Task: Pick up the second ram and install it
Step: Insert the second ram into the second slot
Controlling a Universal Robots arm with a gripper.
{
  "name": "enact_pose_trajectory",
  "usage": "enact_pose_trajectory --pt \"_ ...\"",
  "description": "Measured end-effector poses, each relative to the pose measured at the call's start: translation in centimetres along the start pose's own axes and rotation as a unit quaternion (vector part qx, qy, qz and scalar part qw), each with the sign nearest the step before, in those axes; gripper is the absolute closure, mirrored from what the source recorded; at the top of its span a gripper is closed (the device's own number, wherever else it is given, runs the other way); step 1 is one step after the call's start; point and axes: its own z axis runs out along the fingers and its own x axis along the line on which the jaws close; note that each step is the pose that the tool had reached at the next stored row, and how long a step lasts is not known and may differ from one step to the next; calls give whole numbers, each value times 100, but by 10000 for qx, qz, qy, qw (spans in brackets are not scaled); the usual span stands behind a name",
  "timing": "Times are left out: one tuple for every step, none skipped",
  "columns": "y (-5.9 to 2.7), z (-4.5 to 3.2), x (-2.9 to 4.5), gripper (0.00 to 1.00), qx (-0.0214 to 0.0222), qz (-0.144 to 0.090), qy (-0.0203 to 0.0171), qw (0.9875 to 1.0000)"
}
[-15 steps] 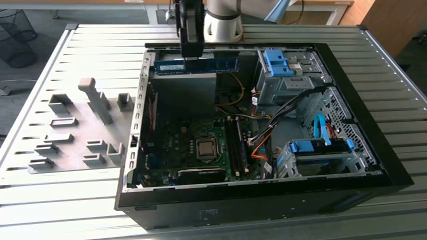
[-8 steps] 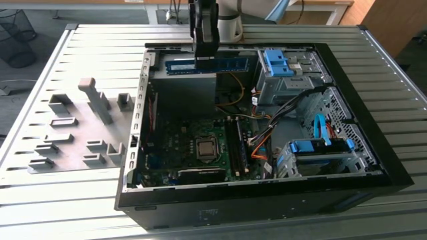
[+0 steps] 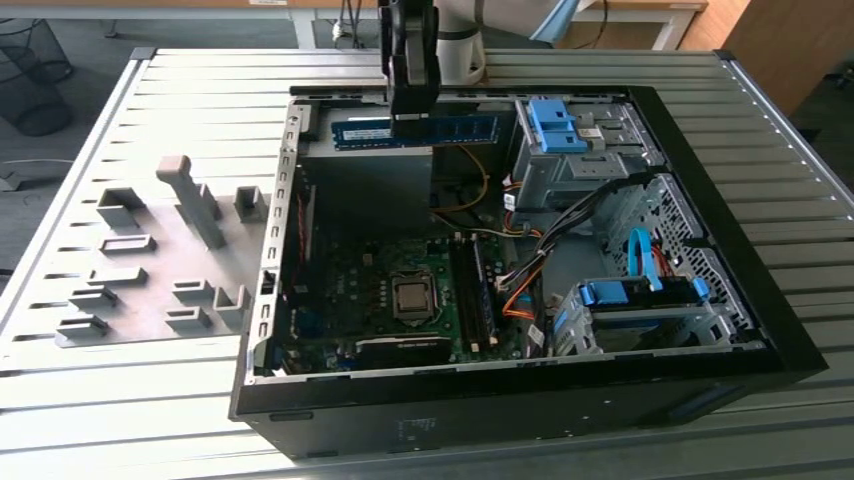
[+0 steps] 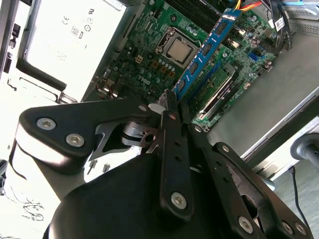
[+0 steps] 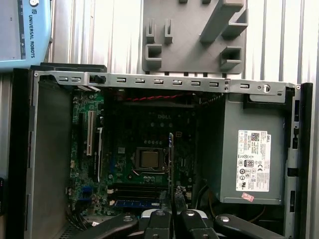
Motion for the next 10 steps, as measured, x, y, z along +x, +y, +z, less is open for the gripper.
enact_pose_trajectory --pt "0 0 0 86 0 0 0 10000" --pt "0 0 0 86 0 0 0 10000" --pt "-1 0 0 86 0 0 0 10000" --pt "-1 0 0 86 0 0 0 10000" --pt "-1 0 0 86 0 1 0 10000" --pt "-1 0 0 86 0 4 0 10000" --pt "-1 0 0 86 0 11 0 10000" --pt "-1 0 0 86 0 25 0 10000" --pt "-1 1 0 86 1 49 0 10000" --pt "-1 1 0 86 1 86 0 10000"
